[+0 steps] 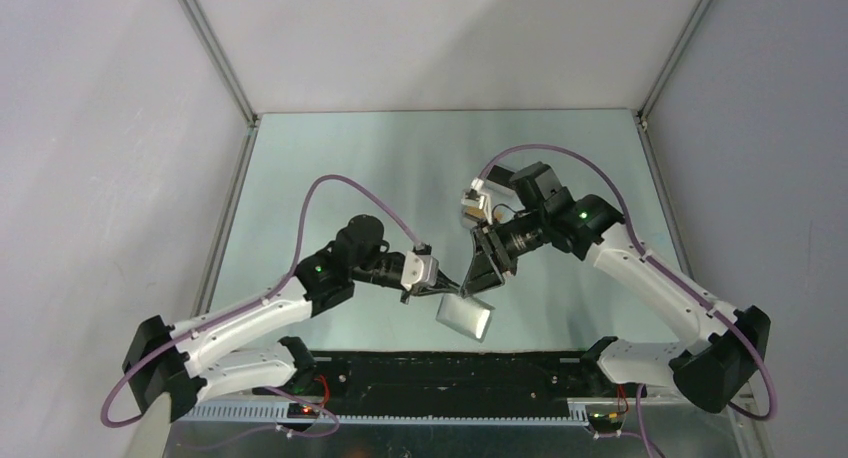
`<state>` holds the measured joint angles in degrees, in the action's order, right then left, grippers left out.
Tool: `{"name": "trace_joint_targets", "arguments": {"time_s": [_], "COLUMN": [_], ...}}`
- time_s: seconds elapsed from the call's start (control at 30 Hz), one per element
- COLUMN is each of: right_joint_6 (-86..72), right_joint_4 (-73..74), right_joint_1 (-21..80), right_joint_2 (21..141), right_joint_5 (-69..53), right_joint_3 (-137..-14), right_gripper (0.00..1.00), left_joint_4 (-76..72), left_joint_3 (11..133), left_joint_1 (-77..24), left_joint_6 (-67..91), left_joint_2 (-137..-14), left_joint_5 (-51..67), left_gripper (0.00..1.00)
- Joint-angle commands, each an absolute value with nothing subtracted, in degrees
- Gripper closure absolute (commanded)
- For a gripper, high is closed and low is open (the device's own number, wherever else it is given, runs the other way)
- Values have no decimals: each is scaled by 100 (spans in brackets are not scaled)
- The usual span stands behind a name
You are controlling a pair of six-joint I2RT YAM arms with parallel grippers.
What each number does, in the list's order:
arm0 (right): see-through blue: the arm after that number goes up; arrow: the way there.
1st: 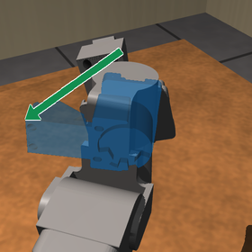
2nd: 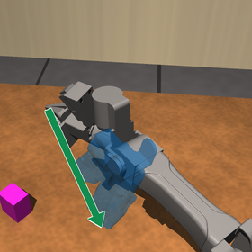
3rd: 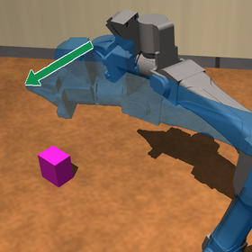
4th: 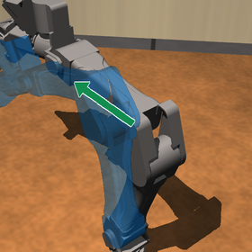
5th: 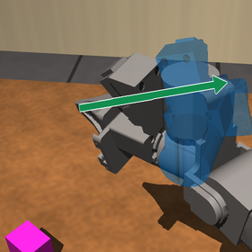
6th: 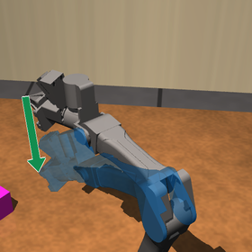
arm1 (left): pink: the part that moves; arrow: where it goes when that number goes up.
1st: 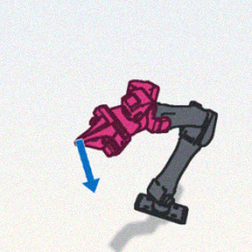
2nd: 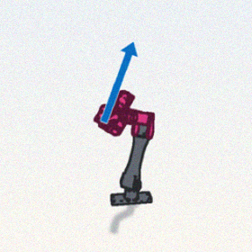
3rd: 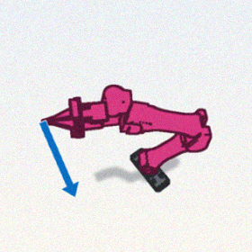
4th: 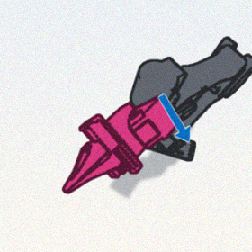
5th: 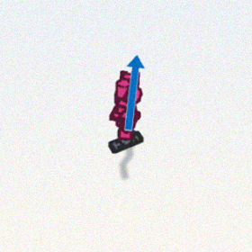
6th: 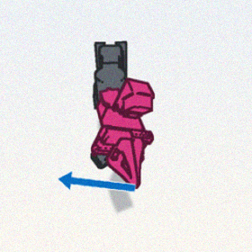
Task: Put the credit cards into the card holder
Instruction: Open the card holder at the center of the board.
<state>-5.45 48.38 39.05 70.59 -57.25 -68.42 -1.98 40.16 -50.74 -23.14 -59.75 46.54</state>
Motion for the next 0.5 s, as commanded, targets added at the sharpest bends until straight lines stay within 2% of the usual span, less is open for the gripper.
{"name": "trace_joint_targets", "arguments": {"time_s": [0.0,0.03,0.1,0.17,0.3,0.47], "right_joint_6": [-920,-948,-994,-966,-882,-889], "right_joint_4": [4458,4362,4206,4101,4038,3851], "right_joint_1": [3609,3558,3407,3241,2917,2711], "right_joint_2": [6511,6411,6110,5847,5522,5374], "right_joint_5": [-4425,-4176,-3953,-3891,-4096,-4417], "right_joint_3": [-7058,-7044,-6978,-6833,-6559,-6237], "right_gripper": [38,27,14,6,1,1], "left_joint_4": [-413,-413,-372,-300,-154,123], "left_joint_3": [4079,4094,4133,4200,4448,4911], "left_joint_1": [-5102,-5103,-5080,-5033,-4780,-4388], "left_joint_6": [-1857,-1567,-1142,-716,279,1085], "left_joint_2": [-5595,-5566,-5497,-5443,-5433,-5568], "left_joint_5": [4168,3846,3377,3095,3093,3799], "left_gripper": [100,100,100,100,100,100]}}
